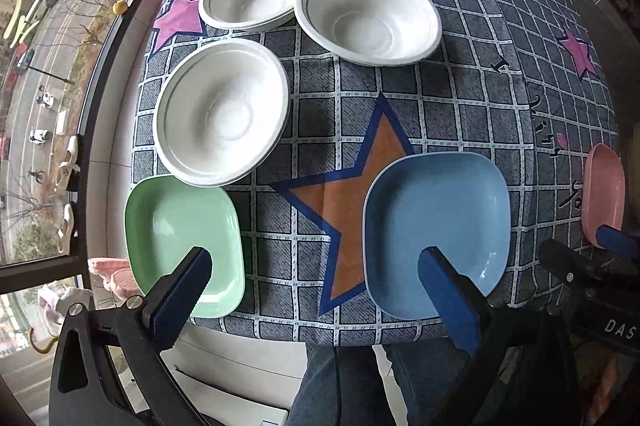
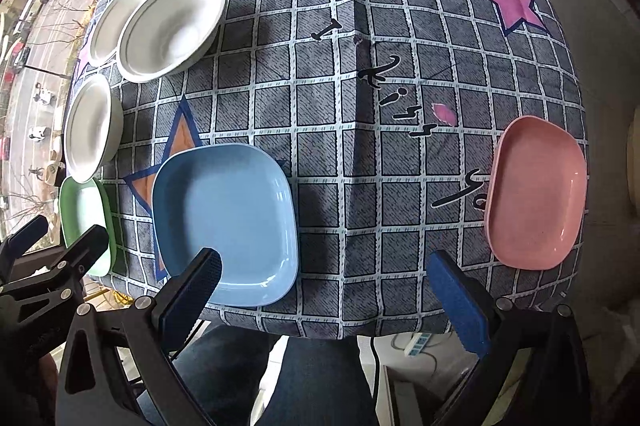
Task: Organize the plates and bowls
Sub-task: 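Close both grippers on the rim of the light blue plate, then lift the blue plate with both grippers and lower it onto the green plate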
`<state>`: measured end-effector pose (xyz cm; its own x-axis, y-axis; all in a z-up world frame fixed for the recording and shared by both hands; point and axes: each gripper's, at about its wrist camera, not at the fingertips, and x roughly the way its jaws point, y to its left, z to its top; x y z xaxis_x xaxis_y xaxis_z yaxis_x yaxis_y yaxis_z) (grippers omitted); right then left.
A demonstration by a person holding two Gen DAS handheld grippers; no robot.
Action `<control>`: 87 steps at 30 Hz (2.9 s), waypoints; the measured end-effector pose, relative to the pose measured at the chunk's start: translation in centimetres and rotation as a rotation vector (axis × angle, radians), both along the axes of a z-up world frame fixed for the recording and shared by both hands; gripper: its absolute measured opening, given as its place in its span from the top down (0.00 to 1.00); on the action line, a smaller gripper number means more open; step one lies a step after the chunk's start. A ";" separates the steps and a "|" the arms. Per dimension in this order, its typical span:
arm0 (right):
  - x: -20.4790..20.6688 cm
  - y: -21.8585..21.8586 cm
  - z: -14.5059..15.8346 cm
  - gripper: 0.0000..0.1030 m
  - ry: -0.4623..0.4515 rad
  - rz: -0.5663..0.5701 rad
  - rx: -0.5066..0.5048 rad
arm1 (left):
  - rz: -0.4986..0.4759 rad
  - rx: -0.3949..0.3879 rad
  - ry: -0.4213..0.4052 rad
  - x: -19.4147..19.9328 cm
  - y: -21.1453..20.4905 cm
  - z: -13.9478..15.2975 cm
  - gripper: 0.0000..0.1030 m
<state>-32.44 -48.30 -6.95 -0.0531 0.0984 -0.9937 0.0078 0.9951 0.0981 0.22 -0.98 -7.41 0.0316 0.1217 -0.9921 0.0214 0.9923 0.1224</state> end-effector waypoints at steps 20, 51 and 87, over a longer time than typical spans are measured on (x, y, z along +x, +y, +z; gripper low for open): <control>-1.0 -0.2 -10.5 0.00 0.091 0.012 -0.008 | 0.024 -0.029 0.035 -0.1 0.0 -9.9 0.00; 0.6 4.5 -9.2 0.90 0.084 0.009 0.181 | 0.022 -0.161 0.027 0.9 -1.6 -8.5 0.45; -2.3 11.3 -1.3 0.91 0.087 0.158 0.259 | 0.125 -0.130 -0.050 -10.9 16.6 3.1 0.83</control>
<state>-34.75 -37.04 -8.27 -0.1719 0.3313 -0.9277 -0.1256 0.9267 0.3542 -10.67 15.62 -4.33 0.0740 -0.0013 -0.9973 -0.1063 0.9943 -0.0092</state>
